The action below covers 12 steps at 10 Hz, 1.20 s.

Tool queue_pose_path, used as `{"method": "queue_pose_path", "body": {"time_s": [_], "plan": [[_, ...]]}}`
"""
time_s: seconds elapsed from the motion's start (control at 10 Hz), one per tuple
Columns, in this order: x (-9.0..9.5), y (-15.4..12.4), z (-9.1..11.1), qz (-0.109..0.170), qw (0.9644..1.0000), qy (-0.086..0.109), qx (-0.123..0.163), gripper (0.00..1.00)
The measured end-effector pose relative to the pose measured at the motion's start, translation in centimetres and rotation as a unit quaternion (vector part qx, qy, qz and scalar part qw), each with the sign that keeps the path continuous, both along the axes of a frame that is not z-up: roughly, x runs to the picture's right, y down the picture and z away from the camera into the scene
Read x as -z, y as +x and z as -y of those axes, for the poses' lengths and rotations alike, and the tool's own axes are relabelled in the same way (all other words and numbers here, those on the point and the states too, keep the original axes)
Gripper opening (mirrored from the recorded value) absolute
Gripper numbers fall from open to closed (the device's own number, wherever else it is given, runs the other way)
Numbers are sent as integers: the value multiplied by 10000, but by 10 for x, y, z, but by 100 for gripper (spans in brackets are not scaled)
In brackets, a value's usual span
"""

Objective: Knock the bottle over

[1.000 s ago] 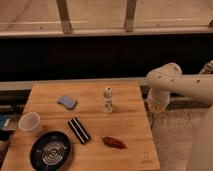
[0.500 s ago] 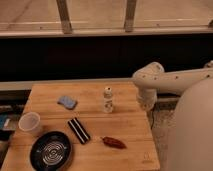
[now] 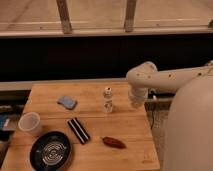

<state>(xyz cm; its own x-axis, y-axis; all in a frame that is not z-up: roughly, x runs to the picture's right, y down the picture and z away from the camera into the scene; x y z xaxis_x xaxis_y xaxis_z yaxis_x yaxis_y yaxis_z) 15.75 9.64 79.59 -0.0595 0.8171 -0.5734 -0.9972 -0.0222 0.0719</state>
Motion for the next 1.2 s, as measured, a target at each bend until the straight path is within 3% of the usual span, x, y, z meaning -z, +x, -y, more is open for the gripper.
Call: {"method": "queue_pose_path", "body": {"time_s": [0.5, 0.8, 1.0, 1.2], "plan": [[-28, -48, 3, 662, 9974, -54, 262, 0], [-48, -74, 12, 863, 9953, -125, 428, 0], [-61, -92, 12, 1008, 9930, -214, 570, 0], [-70, -117, 8, 1277, 9886, -346, 714, 0]]}}
